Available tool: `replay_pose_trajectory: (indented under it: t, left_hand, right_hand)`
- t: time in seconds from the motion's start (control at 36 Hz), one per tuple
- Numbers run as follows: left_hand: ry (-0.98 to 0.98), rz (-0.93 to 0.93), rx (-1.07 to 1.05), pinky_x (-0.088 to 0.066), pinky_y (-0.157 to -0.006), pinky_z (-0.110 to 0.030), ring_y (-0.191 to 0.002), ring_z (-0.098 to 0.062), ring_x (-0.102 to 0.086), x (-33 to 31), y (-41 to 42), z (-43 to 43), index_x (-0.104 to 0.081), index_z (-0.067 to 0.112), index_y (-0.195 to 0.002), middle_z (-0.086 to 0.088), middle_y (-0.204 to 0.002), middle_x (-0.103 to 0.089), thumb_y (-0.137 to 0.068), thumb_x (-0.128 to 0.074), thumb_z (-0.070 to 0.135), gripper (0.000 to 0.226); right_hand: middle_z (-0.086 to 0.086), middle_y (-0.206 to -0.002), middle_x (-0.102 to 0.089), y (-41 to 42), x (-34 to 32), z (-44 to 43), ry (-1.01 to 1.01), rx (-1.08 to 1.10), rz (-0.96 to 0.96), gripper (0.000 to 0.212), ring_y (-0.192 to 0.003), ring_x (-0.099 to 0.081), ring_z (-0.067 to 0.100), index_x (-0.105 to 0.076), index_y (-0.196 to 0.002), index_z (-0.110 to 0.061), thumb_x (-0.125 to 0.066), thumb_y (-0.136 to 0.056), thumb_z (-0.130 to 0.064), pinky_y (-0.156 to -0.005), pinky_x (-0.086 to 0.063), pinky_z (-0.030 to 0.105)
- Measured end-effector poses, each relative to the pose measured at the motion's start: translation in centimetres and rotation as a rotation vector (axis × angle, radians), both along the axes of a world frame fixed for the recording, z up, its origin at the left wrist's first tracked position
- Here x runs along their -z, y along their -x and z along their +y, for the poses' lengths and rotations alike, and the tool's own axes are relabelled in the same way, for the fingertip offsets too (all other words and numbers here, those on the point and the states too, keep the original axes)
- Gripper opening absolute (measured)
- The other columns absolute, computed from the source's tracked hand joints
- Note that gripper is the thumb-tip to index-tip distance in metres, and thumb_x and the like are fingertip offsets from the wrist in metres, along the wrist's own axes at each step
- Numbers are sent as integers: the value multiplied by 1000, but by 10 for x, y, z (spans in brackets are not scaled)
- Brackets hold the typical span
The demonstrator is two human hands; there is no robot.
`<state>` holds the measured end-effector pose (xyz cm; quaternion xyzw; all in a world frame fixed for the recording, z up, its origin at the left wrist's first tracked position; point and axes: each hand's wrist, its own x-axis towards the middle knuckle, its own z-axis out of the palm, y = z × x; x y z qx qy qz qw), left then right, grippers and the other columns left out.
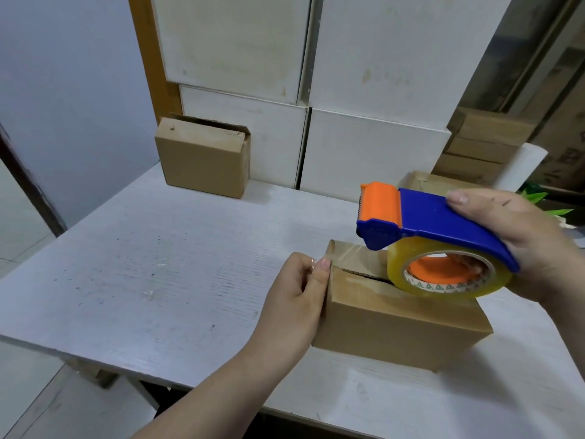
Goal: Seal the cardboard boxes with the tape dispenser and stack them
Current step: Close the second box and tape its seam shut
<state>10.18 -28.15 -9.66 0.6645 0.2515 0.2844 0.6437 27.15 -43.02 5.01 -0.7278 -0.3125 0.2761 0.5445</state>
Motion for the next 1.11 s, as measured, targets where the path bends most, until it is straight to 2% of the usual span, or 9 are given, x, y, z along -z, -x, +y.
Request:
replay_pose_trajectory:
  t: [0.08,0.17,0.28,0.39,0.44,0.5,0.56,0.67,1.11]
  left_hand:
    - [80,104,30,-44,-59,-13,-68,-3,-52,4,2,0,-49,24,-104,6,-84,-56,-95,-44,69,46]
    - [136,146,55,-46,-64,-16,-82,-9,-60,8,2,2,-44,39,-115,2,-107,-61,-85,-40,77,48]
    - [119,63,3,-51,-69,-21,-105,-13,-64,10,-4,-3,-40,66,-118,5,-127,-52,-107,-40,52,18]
    - [61,3,-34,-47,-89,-17,-116,8,-54,8,-4,-2,-53,71,-120,17,-136,-47,-111,-43,35,38]
    - [46,-70,-21,-45,-107,-24,-129,9,-49,4,-1,6,-56,69,-124,21,-145,-47,-104,-41,58,27]
    - [-111,-126,109,-37,-117,-28,-143,6,-40,-2,0,16,-45,65,-139,27,-155,-38,-84,-37,88,60]
    - [-306,-68,299,-32,-118,-27,-151,2,-29,-12,-2,25,-31,54,-152,26,-162,-26,-72,-53,93,92]
    - [-485,66,493,-49,-110,-35,-137,-3,-46,-28,-9,28,-35,42,-150,18,-147,-42,-75,-90,49,93]
    - [-387,23,524,-58,-99,-36,-130,-10,-53,-20,-16,31,-34,33,-146,5,-145,-38,-78,-92,33,89]
  right_hand:
    - [9,-85,-82,1,1,0,-2,-3,20,57,-66,-78,18,-85,-80,-30,-89,-42,-73,-53,-62,24]
    - [8,-84,-82,1,1,1,3,-3,24,46,-66,-78,17,-85,-78,-30,-85,-52,-68,-53,-62,23]
    - [5,-76,-80,1,1,1,11,28,17,31,-61,-76,16,-84,-79,-24,-72,-70,-51,-51,-60,22]
    - [5,-76,-80,1,-1,2,34,20,-34,27,-61,-75,15,-84,-74,-27,-67,-76,-47,-52,-59,22]
    - [5,-76,-80,1,-1,2,44,25,-59,30,-61,-75,15,-83,-77,-23,-66,-77,-48,-52,-58,23]
    - [4,-74,-80,1,-1,3,42,24,-59,27,-59,-74,14,-83,-74,-26,-66,-76,-47,-50,-58,21]
    - [3,-74,-80,1,-2,3,39,16,-61,24,-58,-74,13,-84,-70,-31,-67,-76,-47,-49,-58,19]
    - [5,-78,-81,-2,-3,5,39,17,-68,27,-61,-76,15,-83,-75,-25,-68,-75,-47,-50,-59,19]
    - [1,-86,-82,-12,-15,9,159,-120,-269,39,-78,-78,20,-84,-87,-32,-64,-73,-63,-65,-58,25]
